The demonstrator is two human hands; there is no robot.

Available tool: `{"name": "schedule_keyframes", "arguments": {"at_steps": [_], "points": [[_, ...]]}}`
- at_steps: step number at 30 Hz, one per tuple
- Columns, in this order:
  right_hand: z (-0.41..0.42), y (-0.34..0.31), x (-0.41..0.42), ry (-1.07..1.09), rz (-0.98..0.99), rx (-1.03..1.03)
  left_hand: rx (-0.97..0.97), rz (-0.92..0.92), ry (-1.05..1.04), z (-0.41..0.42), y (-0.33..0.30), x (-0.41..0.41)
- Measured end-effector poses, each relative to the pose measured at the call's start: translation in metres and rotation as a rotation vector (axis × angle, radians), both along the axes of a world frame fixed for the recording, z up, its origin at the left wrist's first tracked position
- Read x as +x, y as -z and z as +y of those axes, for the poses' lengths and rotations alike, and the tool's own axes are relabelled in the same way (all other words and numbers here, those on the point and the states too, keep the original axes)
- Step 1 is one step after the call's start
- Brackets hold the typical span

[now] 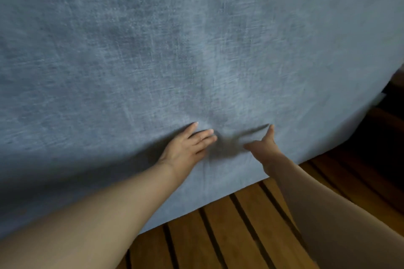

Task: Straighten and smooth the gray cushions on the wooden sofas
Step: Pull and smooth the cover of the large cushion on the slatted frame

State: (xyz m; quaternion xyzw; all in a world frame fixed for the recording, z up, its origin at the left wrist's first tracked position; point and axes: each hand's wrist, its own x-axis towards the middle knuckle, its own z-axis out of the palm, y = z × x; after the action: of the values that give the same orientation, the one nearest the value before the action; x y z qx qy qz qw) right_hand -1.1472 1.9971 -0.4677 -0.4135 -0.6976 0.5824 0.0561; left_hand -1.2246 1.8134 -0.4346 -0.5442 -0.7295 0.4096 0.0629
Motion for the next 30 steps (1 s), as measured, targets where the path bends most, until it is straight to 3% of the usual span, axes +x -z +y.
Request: {"name": "schedule_keyframes", "arguments": {"at_steps": [7,13,23,30], "points": [[0.112,0.043,0.007,-0.078,0.005,-0.043,-0.014,-0.021,-0.040,0.132,0.055,0.026],[0.172,0.091,0.012,0.032,0.103,-0.109,-0.053,0.010,0.009,0.191,0.111,0.031],[0.218,0.106,-0.017,0.010,0.161,-0.103,-0.152,0.166,0.042,0.217,0.130,0.004],[0.226,0.102,-0.017,0.009,0.058,0.013,-0.165,0.181,-0.005,0.223,0.131,0.004]]}}
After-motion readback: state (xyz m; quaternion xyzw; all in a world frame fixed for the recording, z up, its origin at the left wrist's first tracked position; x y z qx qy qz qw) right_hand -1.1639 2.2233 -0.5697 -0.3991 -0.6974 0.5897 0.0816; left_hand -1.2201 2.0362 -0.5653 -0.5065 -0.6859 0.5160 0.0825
